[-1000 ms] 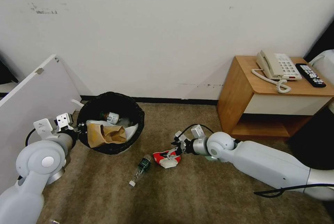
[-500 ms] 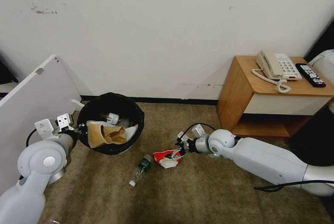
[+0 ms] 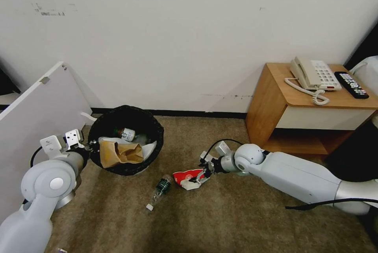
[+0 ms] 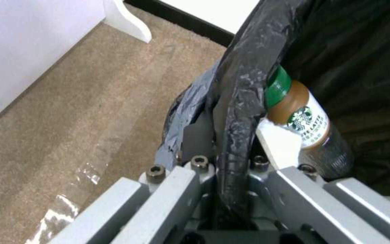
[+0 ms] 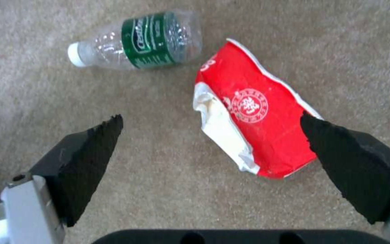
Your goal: Pick up the trash bin and place the garbage on the floor into it.
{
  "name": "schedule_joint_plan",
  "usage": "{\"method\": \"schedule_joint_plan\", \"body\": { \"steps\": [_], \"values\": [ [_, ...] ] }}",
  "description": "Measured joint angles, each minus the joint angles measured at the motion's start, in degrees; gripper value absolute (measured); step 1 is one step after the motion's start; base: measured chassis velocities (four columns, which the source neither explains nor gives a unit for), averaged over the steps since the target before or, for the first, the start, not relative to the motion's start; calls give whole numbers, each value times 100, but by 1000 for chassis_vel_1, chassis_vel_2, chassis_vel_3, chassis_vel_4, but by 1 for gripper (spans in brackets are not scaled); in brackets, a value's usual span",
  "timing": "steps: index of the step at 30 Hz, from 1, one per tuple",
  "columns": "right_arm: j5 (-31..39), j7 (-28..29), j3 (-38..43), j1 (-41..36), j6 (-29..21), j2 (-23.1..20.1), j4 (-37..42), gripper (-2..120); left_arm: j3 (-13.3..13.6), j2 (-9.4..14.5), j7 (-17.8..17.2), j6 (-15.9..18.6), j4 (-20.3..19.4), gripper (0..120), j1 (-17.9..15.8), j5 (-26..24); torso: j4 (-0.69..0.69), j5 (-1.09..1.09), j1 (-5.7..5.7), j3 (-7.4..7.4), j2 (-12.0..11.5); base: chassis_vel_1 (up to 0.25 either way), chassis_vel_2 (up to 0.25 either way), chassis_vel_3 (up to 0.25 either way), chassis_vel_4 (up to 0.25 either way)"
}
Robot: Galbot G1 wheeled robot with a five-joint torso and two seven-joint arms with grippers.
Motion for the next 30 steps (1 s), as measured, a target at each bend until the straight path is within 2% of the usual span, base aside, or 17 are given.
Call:
{"method": "schedule_joint_plan", "body": {
  "steps": [16, 30],
  "values": [
    [-389, -163, 101, -221, 213, 235, -899, 100, 19, -34, 22, -3, -117, 1, 87, 17, 0, 0, 0, 0, 0, 0, 0, 0, 0],
    [-738, -384, 257, -316, 449, 773, -1903, 100, 94, -157, 132, -3, -62, 0, 120, 227, 0, 0, 0, 1, 0, 0, 0, 0, 0]
  ]
}}
